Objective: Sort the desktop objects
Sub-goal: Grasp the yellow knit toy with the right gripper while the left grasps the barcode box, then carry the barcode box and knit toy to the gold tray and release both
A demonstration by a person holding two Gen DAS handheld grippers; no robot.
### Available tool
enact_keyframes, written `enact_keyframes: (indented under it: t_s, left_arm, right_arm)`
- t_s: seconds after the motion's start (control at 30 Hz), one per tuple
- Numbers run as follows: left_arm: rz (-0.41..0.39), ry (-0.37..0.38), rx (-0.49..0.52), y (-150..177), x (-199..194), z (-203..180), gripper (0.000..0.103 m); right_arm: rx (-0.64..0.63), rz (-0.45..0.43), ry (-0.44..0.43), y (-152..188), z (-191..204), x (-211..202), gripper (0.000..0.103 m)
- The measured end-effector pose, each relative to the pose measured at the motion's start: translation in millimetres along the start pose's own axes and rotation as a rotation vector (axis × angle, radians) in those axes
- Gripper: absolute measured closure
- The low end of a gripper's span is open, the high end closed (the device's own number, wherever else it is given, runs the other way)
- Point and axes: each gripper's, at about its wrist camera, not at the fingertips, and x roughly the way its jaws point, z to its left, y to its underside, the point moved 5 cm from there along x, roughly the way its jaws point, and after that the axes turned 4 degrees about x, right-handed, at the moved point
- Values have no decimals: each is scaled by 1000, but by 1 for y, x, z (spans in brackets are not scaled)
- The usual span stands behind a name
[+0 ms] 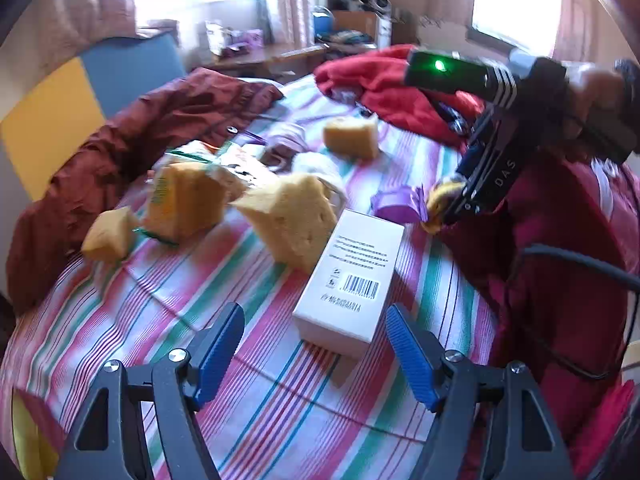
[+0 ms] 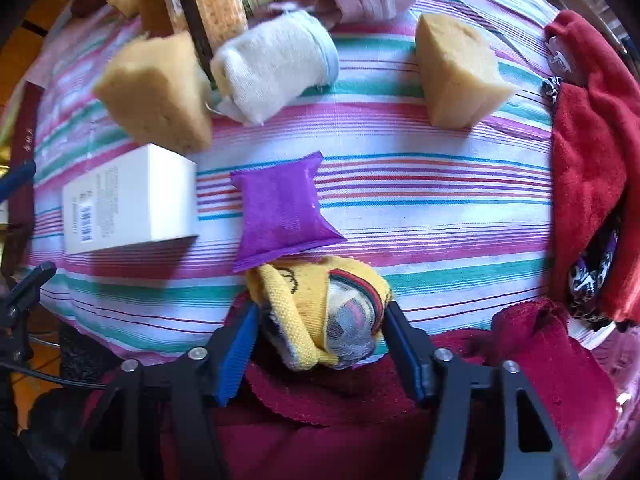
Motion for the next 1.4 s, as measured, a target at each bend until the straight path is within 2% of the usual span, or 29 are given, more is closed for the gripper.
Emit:
enact_keyframes:
  t_s: [0.17,0.33,0.4,0.57,0.83,1.03,1.17,1.27,1.37,1.4]
  left_arm:
    - [34,50,81,-13,26,-12,28]
    - [89,40,157,-16,50,-21,30]
    - [104,54,155,-16,56,-22,45]
    - [81,50,111,-9,52,-25,51]
    - [30,-19,-131,18,21,-6,52]
    - [-38,-72,-247,37,-20,4,51]
    - [-79,-142,-321,49,-48,17,51]
    - [-124,-186,-416,61,-72,33,51]
    - [-165,-244,-509,77,-97,51,51]
    - [-174,-265,-538,84,-105,57,51]
  right_arm:
    - [-7,23,11,1,-2,4,45]
    - [-29,42,41,1,0,7,49]
    - [-43,34,54,-1,1,8,53]
    - [-81,-11,65,4,7,7,69]
    - [-120,-101,40,8,9,-5,75]
    - [-131,-232,9,20,5,-25,75]
    - [-137,-331,6,31,11,-49,74]
    - [-158,-424,0,35,30,-76,74]
    - [-197,-513,-34,16,74,-99,74]
    - [-213,-534,-48,8,80,-96,74]
